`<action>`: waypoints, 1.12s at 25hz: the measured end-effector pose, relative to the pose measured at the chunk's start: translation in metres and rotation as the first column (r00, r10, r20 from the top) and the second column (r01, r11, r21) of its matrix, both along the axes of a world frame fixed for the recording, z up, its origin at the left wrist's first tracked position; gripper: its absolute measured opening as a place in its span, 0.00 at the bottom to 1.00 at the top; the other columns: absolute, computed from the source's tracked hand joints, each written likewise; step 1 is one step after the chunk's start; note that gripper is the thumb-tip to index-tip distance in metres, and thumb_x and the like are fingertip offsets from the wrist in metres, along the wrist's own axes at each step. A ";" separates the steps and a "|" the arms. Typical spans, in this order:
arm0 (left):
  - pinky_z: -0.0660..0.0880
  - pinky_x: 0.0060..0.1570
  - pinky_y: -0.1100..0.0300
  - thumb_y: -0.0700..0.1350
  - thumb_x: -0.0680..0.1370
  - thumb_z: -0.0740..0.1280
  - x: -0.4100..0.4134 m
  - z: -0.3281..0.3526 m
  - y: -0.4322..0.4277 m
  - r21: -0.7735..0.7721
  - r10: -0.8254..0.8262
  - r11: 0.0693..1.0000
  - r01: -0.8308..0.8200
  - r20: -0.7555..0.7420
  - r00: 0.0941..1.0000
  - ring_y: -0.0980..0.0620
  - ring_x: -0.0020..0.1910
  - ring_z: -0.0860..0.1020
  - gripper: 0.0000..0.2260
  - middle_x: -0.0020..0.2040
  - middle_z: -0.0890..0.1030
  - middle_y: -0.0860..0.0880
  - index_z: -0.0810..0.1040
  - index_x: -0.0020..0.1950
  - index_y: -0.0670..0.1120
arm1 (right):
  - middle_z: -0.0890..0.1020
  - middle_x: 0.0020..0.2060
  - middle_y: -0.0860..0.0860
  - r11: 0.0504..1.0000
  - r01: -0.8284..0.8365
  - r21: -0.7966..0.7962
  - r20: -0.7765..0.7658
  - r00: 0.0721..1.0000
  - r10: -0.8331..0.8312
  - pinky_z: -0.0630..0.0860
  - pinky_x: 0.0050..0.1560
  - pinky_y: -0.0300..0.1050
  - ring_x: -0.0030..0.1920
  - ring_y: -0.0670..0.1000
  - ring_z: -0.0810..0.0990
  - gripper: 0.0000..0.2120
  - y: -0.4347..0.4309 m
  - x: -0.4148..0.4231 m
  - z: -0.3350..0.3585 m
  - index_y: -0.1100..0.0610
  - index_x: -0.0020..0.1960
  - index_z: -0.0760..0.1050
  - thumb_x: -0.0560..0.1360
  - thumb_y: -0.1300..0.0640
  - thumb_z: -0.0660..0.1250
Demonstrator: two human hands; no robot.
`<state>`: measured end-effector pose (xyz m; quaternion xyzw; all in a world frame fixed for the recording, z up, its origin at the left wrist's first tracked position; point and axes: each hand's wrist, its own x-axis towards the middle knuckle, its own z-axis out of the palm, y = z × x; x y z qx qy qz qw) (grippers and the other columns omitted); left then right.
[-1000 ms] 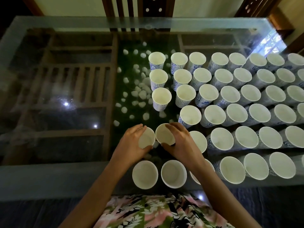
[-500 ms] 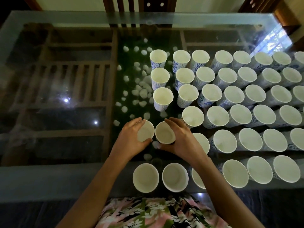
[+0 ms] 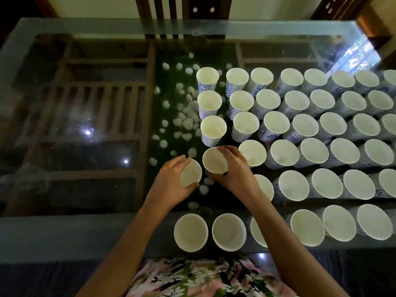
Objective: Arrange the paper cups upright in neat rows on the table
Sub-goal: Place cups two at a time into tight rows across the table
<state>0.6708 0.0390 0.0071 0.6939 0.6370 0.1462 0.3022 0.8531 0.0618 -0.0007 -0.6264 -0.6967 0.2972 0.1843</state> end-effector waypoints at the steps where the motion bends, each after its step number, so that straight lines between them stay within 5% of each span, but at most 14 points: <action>1: 0.61 0.69 0.56 0.49 0.69 0.74 0.000 0.000 0.000 0.000 0.001 1.000 -0.001 0.006 1.000 0.50 0.70 0.64 0.32 0.71 0.66 0.48 0.67 0.70 0.46 | 0.70 0.66 0.55 1.000 0.005 0.000 -0.004 1.000 -0.005 0.65 0.55 0.37 0.63 0.56 0.71 0.32 0.000 -0.001 0.000 0.58 0.67 0.68 0.66 0.59 0.76; 15: 0.61 0.67 0.57 0.50 0.69 0.74 -0.001 -0.002 -0.005 0.015 0.005 1.000 -0.005 -0.002 1.000 0.51 0.70 0.63 0.33 0.72 0.66 0.49 0.66 0.71 0.48 | 0.68 0.68 0.58 0.998 -0.022 0.054 0.020 1.000 0.021 0.71 0.62 0.53 0.66 0.59 0.69 0.37 -0.003 0.000 -0.004 0.60 0.70 0.65 0.65 0.61 0.76; 23: 0.64 0.66 0.57 0.50 0.65 0.77 0.000 -0.002 -0.014 0.041 0.071 0.997 -0.071 0.001 0.997 0.49 0.67 0.68 0.36 0.69 0.70 0.46 0.69 0.69 0.44 | 0.64 0.71 0.55 0.999 -0.006 0.042 0.030 1.000 0.004 0.66 0.65 0.46 0.70 0.56 0.64 0.35 -0.030 0.013 0.022 0.56 0.72 0.63 0.69 0.59 0.74; 28: 0.63 0.64 0.61 0.51 0.65 0.77 0.012 -0.001 -0.026 0.028 0.030 0.999 -0.030 0.015 0.999 0.51 0.66 0.69 0.35 0.68 0.71 0.47 0.70 0.68 0.44 | 0.72 0.64 0.54 0.999 -0.019 -0.029 0.027 0.999 0.020 0.58 0.55 0.27 0.62 0.53 0.73 0.29 -0.052 0.029 0.021 0.58 0.67 0.70 0.68 0.59 0.74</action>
